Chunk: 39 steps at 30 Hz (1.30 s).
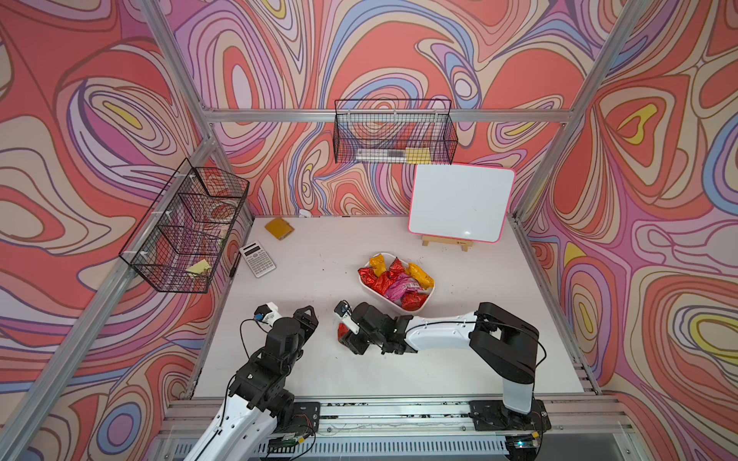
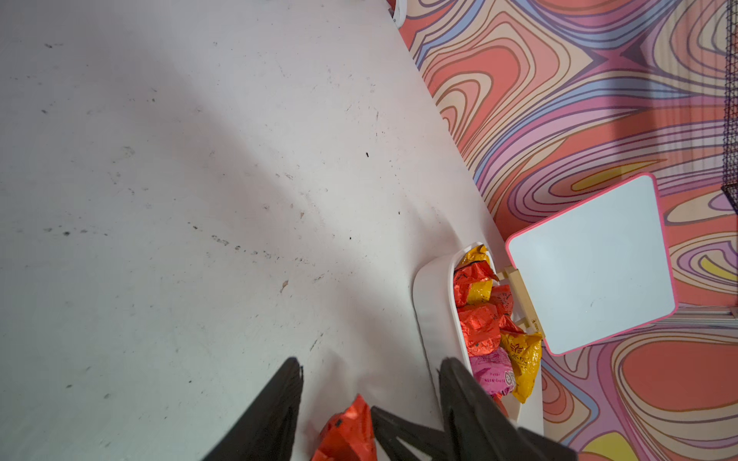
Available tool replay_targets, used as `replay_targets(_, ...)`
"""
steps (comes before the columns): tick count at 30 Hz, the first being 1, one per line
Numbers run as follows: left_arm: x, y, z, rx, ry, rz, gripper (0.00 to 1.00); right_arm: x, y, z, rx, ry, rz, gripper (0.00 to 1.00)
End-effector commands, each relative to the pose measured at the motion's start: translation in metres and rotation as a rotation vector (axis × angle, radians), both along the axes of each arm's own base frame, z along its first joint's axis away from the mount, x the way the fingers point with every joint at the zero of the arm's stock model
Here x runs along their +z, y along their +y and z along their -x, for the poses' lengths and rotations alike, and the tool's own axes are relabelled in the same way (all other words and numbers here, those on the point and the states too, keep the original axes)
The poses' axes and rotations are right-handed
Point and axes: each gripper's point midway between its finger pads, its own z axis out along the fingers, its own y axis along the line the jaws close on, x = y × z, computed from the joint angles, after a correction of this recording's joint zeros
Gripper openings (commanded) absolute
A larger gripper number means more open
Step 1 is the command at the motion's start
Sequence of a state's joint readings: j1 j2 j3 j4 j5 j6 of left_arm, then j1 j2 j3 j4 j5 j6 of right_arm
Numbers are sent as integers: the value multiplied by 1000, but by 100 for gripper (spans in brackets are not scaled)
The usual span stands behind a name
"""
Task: Take the tea bags out of the storage box
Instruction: Place the tea bag at the center of the board, then pick up the tea bag from the storage box.
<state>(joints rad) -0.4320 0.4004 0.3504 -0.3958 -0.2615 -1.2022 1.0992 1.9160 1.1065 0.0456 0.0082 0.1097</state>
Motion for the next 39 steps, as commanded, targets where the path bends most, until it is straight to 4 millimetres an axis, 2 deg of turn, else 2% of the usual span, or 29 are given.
replay_targets(1,1,-6,3,-71,10,-41,62,56,7,-10,-35,-70,-101,72)
replay_targets(5,26,-32,-12,-188,-51,-15,63,112,-17,-28,-136,-129,-146,78)
replay_targets(8,43,-57,-25,-292,-69,6,64,132,-48,-49,-266,-122,-156,77)
replay_targets(10,49,-74,-33,-353,-70,19,65,137,-75,-65,-372,-94,-153,76)
replay_targets(11,61,-85,-37,-383,-91,23,66,138,-88,-72,-423,-82,-150,76)
replay_targets(14,70,-112,-44,-441,-103,-10,68,138,-133,-90,-579,-41,-131,75)
replay_targets(18,72,-150,-54,-518,-100,-42,70,137,-189,-104,-749,25,-128,75)
replay_targets(21,75,-182,-65,-601,-93,-132,70,135,-217,-108,-811,76,-160,75)
replay_targets(25,71,-217,-82,-762,-47,-357,70,134,-238,-105,-852,105,-185,75)
replay_targets(28,52,-229,-89,-897,47,-551,70,134,-250,-101,-874,95,-189,75)
replay_targets(34,26,-237,-100,-1077,176,-838,71,133,-262,-92,-886,73,-188,76)
replay_targets(39,14,-241,-114,-1117,204,-944,72,134,-266,-89,-893,63,-195,75)
